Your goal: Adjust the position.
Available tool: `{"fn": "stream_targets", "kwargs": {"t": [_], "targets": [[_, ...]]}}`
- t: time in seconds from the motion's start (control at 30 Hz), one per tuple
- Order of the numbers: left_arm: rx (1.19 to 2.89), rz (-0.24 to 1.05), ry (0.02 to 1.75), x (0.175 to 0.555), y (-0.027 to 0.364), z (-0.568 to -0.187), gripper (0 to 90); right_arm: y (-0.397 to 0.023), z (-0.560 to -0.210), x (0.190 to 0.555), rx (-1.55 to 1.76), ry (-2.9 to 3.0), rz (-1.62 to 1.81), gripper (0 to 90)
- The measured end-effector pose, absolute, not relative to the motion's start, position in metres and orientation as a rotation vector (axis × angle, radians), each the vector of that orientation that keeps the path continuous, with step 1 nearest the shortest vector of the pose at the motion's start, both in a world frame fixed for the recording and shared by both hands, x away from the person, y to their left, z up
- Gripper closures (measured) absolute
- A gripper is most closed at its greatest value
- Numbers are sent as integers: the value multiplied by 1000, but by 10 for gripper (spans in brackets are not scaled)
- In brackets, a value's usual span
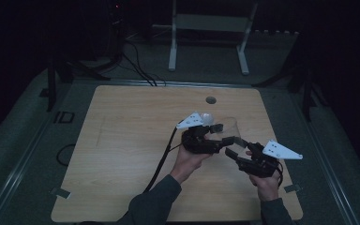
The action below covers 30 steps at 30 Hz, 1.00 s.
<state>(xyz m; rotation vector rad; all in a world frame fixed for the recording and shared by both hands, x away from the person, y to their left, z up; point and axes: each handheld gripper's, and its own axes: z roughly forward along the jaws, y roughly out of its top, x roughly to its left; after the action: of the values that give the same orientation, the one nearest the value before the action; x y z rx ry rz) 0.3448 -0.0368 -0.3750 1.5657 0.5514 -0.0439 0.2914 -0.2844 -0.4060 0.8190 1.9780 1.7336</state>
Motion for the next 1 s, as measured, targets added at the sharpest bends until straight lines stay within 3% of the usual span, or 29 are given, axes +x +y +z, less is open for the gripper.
{"fn": "stream_targets", "kwargs": {"t": [0.6, 1.0], "targets": [[1607, 21, 538, 342, -33, -375, 309, -286, -396, 294, 821, 2092, 1607, 257], [1711, 114, 525, 337, -35, -376, 309, -284, -390, 298, 790, 2210, 1503, 272]]}}
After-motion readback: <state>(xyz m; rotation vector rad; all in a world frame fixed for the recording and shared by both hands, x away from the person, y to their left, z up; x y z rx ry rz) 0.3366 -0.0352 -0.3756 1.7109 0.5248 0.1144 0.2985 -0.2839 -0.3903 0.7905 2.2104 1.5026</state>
